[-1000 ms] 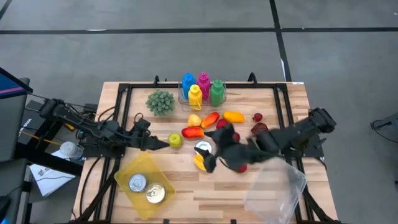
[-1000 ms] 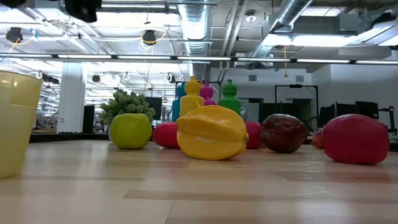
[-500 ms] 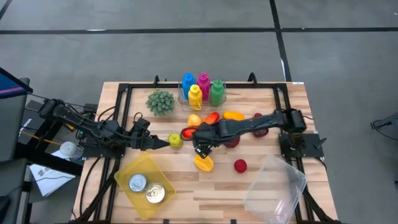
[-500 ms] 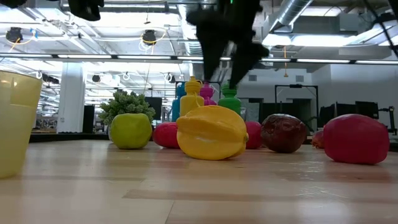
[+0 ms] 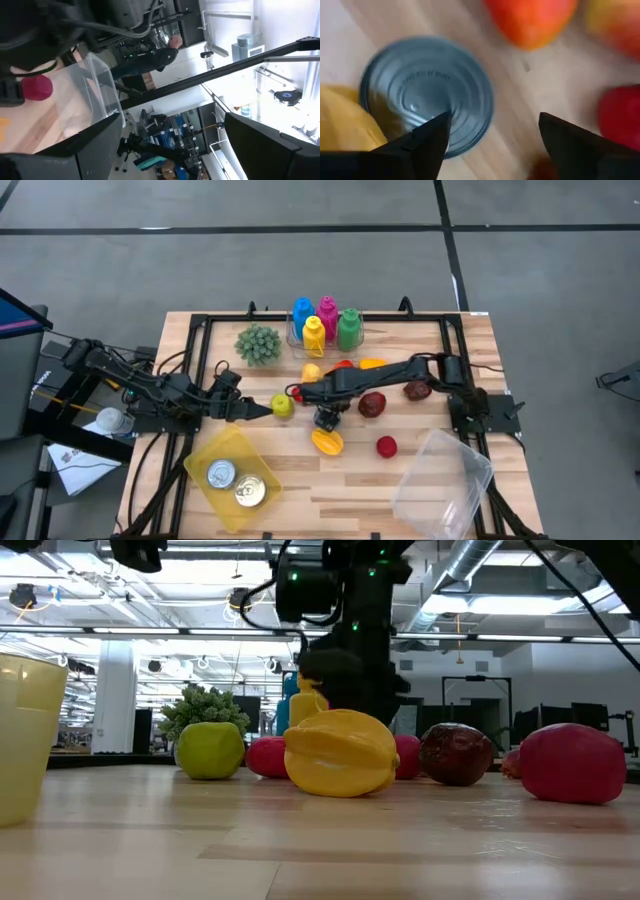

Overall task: Pick & Place Food Item
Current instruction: Put the green tuna can into the yellow bin

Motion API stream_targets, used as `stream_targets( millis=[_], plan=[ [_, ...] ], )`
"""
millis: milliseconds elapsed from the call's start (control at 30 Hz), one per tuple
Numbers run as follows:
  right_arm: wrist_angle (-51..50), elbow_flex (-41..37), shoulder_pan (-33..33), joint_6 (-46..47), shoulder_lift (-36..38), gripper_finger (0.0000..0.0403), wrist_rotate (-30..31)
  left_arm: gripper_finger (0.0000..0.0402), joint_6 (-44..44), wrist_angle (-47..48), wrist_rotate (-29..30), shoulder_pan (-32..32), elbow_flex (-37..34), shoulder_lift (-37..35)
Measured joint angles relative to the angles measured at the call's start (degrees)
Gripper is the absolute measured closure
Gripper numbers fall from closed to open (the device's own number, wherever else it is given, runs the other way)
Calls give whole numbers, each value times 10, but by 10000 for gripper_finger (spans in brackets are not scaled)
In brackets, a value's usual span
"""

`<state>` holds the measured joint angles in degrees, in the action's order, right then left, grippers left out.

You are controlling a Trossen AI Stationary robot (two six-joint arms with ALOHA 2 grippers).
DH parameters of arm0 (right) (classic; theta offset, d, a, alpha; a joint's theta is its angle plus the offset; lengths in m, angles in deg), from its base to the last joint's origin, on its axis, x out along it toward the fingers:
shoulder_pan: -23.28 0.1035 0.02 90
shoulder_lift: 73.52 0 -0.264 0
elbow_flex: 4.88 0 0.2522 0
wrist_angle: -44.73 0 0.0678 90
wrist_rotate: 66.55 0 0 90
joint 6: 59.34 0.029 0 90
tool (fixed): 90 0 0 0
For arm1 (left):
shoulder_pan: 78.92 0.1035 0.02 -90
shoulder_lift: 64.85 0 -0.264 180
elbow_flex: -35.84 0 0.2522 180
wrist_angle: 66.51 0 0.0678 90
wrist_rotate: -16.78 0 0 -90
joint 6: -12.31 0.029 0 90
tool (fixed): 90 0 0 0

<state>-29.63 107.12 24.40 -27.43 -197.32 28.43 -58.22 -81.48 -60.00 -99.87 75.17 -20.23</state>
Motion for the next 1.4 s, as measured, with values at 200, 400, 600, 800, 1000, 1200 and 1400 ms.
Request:
stream_targets(
  millis=[200,400,600,800,1000,1200,1400],
  plan=[
    [16,2,-6,-40,-17,164,-58,62,0,0,0,0,0,0],
    [28,1,-9,-39,-16,304,-61,62,0,2,0,0,0,0],
    [28,1,-14,-48,-15,389,-63,62,0,2,0,0,0,0],
    [25,1,-12,-50,-15,400,-49,62,0,2,0,0,0,0],
    [32,-4,-5,-49,6,402,-39,62,12,3,-11,0,0,0],
    [43,-3,5,-36,43,402,-19,62,15,37,-12,0,0,0],
    [42,-2,12,-30,60,403,-4,62,18,165,-2,0,0,0]
  ],
)
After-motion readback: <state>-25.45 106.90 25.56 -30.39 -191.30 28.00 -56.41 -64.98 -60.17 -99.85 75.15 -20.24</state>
